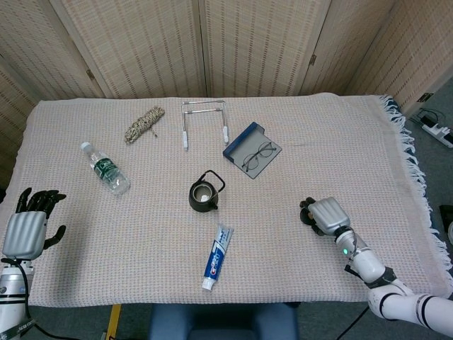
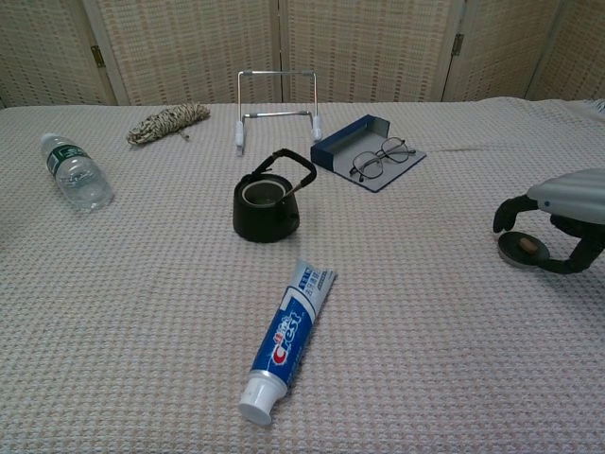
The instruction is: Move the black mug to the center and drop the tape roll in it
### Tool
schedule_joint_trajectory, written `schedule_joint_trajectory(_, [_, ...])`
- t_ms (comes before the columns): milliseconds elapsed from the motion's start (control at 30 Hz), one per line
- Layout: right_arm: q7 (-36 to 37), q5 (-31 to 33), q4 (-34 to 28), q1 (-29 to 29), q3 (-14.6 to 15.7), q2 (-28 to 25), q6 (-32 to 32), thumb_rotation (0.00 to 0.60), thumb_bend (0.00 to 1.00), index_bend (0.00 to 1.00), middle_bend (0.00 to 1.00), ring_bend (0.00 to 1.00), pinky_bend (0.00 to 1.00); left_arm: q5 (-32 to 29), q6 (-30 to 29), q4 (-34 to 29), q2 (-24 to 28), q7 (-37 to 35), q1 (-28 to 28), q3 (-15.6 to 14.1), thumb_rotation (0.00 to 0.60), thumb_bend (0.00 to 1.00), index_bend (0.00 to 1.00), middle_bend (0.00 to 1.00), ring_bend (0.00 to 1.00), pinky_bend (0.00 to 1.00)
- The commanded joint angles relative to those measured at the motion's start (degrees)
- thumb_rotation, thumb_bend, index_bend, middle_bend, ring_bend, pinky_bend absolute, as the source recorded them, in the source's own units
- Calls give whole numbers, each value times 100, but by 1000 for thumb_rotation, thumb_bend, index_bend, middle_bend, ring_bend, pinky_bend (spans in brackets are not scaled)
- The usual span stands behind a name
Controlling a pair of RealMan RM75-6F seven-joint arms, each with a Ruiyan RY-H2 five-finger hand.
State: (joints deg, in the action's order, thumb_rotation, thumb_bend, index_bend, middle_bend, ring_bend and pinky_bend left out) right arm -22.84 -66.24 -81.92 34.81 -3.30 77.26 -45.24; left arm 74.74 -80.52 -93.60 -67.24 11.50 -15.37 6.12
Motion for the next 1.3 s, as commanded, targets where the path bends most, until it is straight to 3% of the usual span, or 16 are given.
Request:
schedule_joint_trajectory(33, [-105, 3, 40, 18, 56, 49, -40, 600, 388, 248, 272, 815, 796, -5, 13, 8, -2, -1, 7, 11, 600, 274, 207, 162, 108, 4])
schedule_joint_trajectory(733, [-736, 138, -126, 31, 178, 210, -495, 600, 387, 263, 303, 833, 802, -58, 147, 106, -33, -109, 74, 63, 600, 274, 199, 162, 106, 4])
schedule_joint_trajectory(1300, [-1093, 353, -147, 11, 235, 292, -707, 600, 387, 366, 365, 860, 819, 10, 155, 152, -11, -339, 152, 70, 600, 273, 203, 162, 101, 4])
